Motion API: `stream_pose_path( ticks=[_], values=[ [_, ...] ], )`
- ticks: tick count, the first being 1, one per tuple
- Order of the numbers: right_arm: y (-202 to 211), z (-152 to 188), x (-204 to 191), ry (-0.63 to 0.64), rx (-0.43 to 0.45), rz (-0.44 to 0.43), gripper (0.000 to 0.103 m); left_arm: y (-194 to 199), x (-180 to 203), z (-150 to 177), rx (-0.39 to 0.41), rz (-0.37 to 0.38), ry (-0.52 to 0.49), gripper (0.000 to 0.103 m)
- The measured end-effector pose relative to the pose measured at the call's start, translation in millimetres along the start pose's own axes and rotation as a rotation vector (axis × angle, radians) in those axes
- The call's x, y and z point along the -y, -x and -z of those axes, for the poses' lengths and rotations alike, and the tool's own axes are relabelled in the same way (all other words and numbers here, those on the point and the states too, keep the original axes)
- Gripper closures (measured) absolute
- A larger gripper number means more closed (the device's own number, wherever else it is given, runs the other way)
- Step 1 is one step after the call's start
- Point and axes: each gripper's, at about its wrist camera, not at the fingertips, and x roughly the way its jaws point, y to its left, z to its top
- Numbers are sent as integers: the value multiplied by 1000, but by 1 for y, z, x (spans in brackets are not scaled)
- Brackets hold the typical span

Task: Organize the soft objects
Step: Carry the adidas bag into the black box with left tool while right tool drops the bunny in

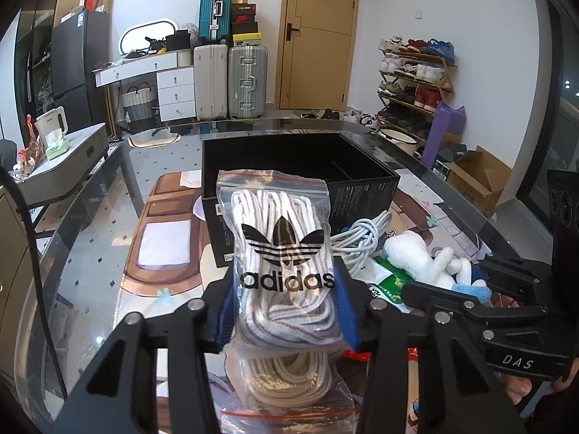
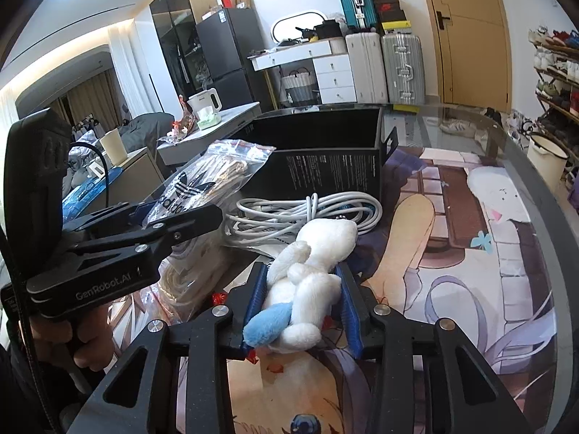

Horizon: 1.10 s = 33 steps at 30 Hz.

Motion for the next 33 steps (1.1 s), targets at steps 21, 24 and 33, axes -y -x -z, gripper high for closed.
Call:
stream_pose_path(
  ticks=[21, 24, 33],
  values=[
    [37, -28, -14, 56, 92, -40, 65, 31, -11, -14, 48, 47, 9, 61],
    [39, -38, -14, 62, 103, -39, 65, 31, -13, -20, 51, 45, 9, 61],
    [32, -64, -10, 52, 101, -44, 65, 22, -16, -42, 45, 57, 3, 61]
  ],
)
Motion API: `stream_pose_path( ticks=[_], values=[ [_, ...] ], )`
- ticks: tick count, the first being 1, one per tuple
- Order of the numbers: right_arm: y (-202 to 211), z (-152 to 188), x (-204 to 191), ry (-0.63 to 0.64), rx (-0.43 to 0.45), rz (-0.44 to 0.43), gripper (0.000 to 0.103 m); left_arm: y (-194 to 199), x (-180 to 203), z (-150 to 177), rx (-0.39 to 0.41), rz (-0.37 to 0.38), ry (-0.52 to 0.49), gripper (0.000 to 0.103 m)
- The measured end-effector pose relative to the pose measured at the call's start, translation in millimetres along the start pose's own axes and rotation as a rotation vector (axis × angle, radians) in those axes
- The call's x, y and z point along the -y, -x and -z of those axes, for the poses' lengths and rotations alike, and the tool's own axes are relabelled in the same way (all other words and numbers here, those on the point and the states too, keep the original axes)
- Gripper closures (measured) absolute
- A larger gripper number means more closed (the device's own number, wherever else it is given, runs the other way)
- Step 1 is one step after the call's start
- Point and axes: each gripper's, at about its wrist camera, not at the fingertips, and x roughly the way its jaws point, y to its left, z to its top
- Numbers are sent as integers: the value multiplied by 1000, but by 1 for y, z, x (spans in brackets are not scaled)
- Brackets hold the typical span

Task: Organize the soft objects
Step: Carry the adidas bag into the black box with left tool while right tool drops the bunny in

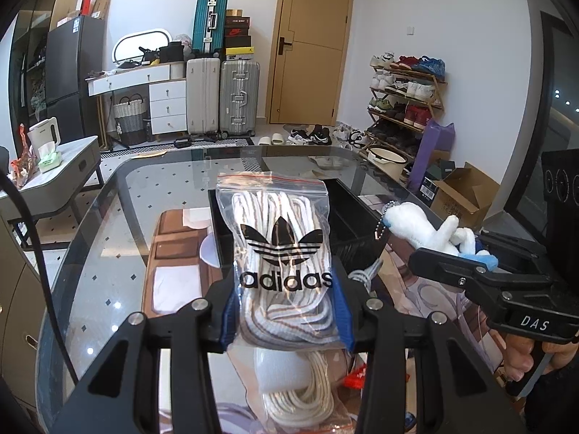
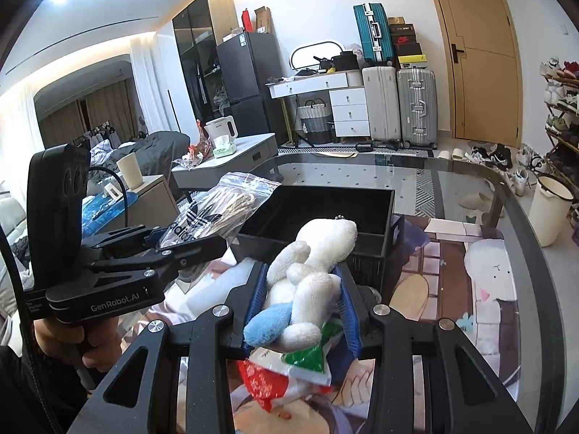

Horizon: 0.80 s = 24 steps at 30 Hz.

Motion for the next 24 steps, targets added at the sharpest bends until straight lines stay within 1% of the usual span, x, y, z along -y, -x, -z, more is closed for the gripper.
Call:
stream_pose_path(
  ticks=[4, 10, 14, 20, 24],
  values=[
    [-4, -9, 3, 1, -2, 2, 65, -7, -1, -9, -4, 4, -6, 61],
    [-15, -23, 4, -3, -16, 9, 65, -22, -1, -18, -35, 42, -3, 61],
    [-27, -33, 5, -1, -30, 12, 65, -33, -3, -24, -59, 25, -11, 61],
    [-47, -42, 11, -2, -64, 19, 65, -53, -4, -31, -115, 23, -2, 61],
    [-59, -46, 18, -12, -87, 24, 65, -61, -4, -36, -130, 24, -7, 61]
  ],
)
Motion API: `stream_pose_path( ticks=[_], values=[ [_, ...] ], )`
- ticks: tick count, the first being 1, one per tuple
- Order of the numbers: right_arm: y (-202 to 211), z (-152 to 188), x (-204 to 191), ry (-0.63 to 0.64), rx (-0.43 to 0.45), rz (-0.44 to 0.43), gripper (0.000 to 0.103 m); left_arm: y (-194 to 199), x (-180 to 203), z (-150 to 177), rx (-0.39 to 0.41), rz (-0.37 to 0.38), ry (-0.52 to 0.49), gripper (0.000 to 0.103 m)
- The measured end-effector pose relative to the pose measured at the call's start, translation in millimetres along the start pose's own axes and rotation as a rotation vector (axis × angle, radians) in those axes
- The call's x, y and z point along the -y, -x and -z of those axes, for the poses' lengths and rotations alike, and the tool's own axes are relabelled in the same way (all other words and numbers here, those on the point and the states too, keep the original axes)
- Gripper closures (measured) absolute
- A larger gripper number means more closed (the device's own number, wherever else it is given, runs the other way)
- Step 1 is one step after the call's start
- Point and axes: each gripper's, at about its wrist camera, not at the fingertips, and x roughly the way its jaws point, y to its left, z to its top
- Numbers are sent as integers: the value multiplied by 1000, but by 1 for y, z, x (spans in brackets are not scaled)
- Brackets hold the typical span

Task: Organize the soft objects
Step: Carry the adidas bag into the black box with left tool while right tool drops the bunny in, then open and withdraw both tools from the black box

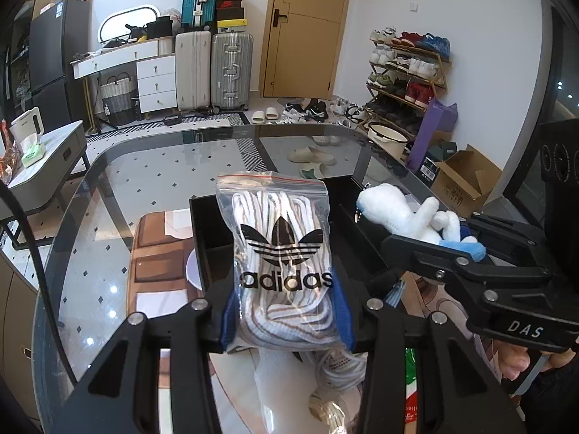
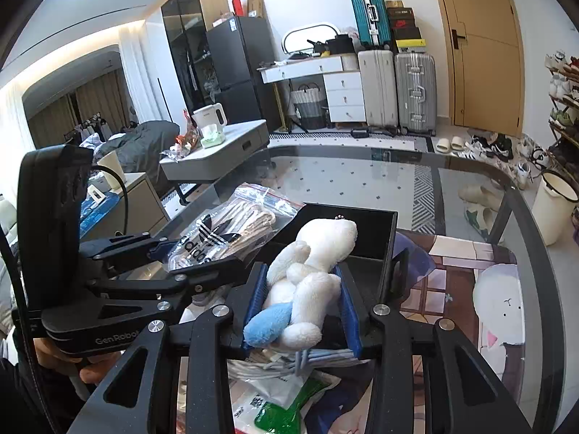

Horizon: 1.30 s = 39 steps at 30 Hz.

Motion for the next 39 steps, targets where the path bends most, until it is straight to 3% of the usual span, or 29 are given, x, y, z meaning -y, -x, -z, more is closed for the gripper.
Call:
stream_pose_path(
  ticks=[22, 27, 28, 31, 35, 39],
  values=[
    [-42, -11, 20, 10, -78, 34, 65, -34, -7, -21, -80, 18, 9, 57],
    [-32, -12, 13, 77, -23, 83, 43, -27, -9, -16, -41, -21, 19, 40],
    [-28, -10, 12, 90, -14, 95, 33, -24, -10, -15, -33, -28, 20, 40],
    [-17, -6, 9, 110, 24, 130, 10, -14, -10, -10, 3, -33, 13, 24],
    [-1, 1, 12, 72, 55, 132, 1, 1, -15, -3, 45, -54, 22, 4],
    [12, 10, 14, 28, 71, 132, 1, 15, -22, 4, 66, -59, 41, 3]
  ],
)
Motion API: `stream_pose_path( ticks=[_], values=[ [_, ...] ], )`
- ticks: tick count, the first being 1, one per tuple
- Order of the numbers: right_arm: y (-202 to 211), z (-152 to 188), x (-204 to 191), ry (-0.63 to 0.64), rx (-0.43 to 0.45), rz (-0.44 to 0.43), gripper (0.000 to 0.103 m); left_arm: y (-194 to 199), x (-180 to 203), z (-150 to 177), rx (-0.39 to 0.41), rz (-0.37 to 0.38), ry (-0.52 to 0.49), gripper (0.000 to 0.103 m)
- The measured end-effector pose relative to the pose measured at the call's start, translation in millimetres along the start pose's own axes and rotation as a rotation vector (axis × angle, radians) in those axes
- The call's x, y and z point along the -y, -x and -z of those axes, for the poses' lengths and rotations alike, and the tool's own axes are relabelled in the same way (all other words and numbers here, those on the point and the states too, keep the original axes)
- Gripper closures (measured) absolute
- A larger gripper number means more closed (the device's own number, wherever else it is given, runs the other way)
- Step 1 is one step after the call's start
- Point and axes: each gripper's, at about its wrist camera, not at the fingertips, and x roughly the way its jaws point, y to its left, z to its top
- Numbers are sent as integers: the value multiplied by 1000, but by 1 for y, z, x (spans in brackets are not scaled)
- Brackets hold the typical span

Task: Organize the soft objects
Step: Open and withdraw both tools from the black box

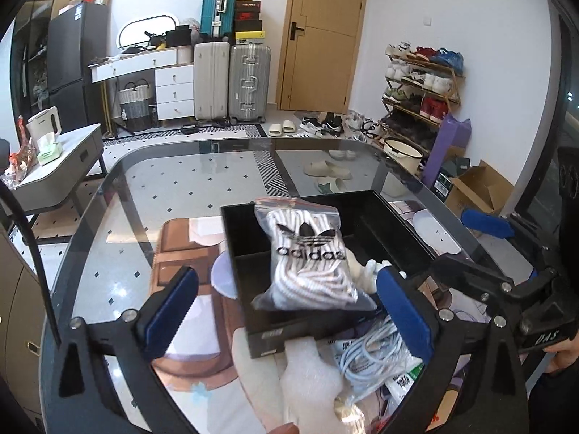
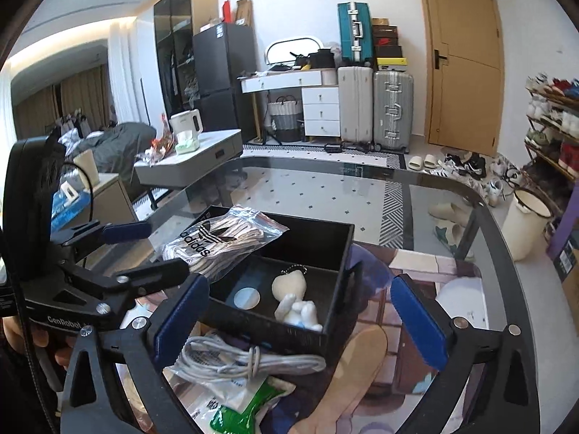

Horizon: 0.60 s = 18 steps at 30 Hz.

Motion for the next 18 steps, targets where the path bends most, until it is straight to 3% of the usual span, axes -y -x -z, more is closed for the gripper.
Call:
stream_pose_path(
  ticks=[18],
  values=[
    [30, 36, -6, -66, -38, -46, 1, 35, 4, 25, 59, -74, 9, 0]
  ],
)
